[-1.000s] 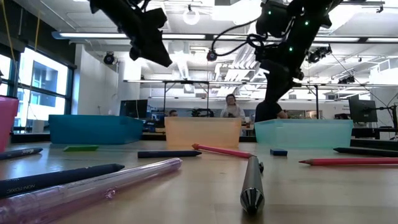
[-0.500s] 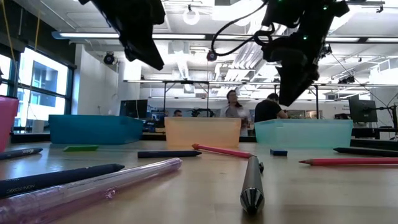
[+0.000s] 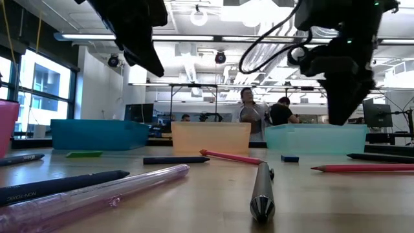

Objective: Sort crayons/erasers/pens/pencils in bins
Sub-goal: Put the top black pen into the blue bin

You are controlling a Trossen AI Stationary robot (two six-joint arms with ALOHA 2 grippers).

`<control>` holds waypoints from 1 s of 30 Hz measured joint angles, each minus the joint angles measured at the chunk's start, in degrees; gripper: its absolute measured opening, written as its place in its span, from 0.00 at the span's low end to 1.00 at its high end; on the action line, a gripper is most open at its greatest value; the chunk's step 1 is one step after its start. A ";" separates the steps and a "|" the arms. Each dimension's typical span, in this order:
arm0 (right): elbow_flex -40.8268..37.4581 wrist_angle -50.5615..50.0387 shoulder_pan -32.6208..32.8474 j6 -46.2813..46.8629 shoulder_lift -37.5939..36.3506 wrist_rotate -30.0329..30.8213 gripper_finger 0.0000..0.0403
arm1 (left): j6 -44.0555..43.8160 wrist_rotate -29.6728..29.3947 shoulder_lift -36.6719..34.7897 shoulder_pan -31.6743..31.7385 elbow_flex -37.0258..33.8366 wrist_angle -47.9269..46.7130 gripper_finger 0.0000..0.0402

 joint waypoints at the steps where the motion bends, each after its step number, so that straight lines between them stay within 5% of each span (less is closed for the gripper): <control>1: 0.00 -0.61 0.92 1.76 0.00 -0.02 0.45 | 0.01 -0.54 0.00 0.00 0.00 0.03 0.21; 24: -0.01 -7.99 17.75 26.39 0.00 -3.55 0.45 | -0.65 -2.18 0.02 0.00 0.00 0.15 0.21; 30: -5.38 -3.78 20.14 31.23 0.00 -3.81 0.45 | -0.65 -2.16 0.04 0.00 0.00 1.80 0.21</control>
